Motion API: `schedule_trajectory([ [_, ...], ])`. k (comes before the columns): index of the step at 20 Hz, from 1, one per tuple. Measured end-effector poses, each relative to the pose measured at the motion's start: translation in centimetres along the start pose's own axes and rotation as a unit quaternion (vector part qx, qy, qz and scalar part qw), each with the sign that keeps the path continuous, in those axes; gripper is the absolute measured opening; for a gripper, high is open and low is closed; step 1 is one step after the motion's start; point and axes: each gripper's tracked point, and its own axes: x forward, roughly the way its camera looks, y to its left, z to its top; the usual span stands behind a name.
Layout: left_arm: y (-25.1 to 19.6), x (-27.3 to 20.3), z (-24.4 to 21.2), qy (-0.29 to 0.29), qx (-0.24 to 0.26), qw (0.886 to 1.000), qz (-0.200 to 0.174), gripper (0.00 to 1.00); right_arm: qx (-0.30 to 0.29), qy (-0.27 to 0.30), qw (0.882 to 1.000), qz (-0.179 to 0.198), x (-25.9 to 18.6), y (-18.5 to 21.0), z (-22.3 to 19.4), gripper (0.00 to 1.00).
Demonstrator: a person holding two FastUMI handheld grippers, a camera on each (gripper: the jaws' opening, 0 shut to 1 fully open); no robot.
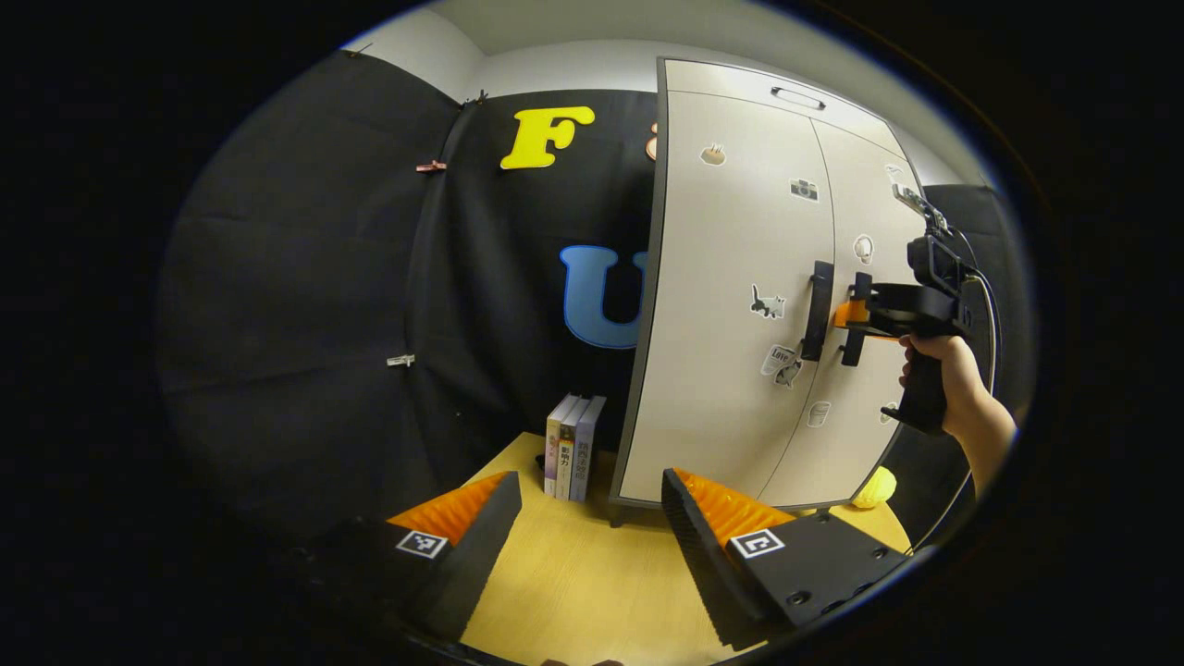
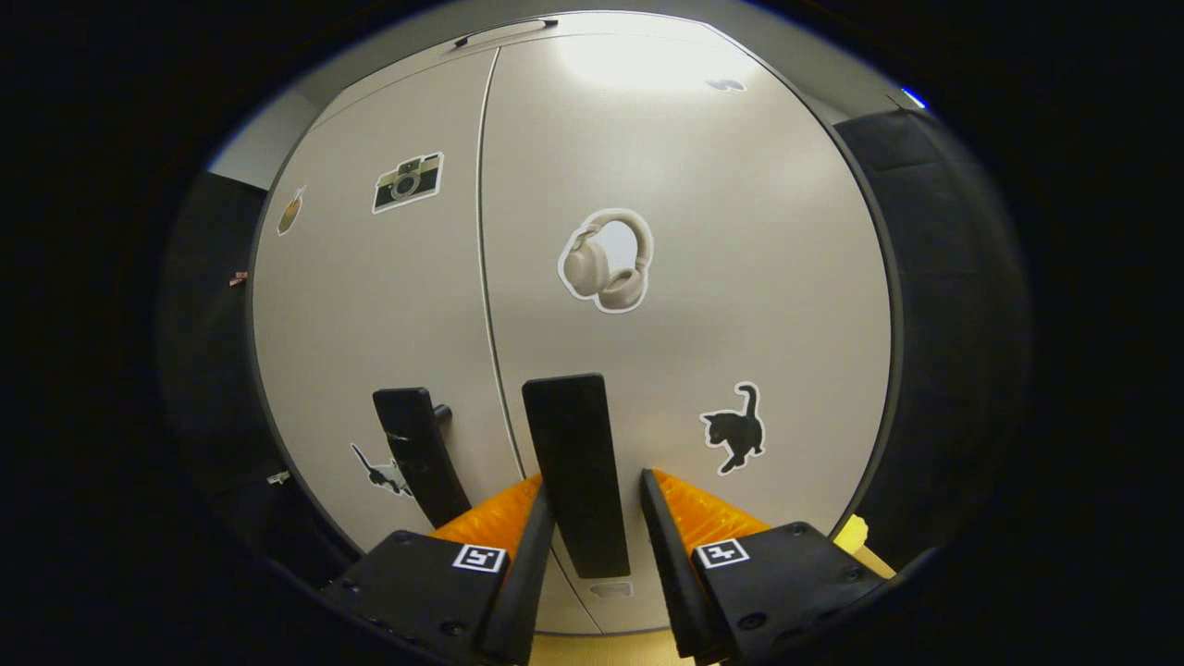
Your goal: Open the right door of the double-door shoe cabinet with the right hand, and open the left door with the left hand.
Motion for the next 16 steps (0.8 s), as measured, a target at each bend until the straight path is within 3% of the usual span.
schedule_trajectory([
  [2,0.1,-0.2,-0.3,0.009,-0.010,1.000,-0.002,0.95,0.022,0.002,1.000,0.007,-0.1,0.3,-0.1,0.41],
  [4,-0.1,-0.4,-0.2,0.006,-0.015,1.000,-0.005,0.95,0.002,0.001,1.000,0.005,-0.3,0.4,-0.2,0.41],
  [11,-0.4,-1.6,-0.9,0.011,-0.009,1.000,-0.022,0.95,-0.018,0.019,0.999,0.025,-0.6,0.5,-0.4,0.18],
  [16,-0.7,-2.1,-1.1,0.015,-0.019,1.000,-0.019,0.95,-0.020,0.030,0.998,0.052,-1.5,0.3,-0.4,0.18],
])
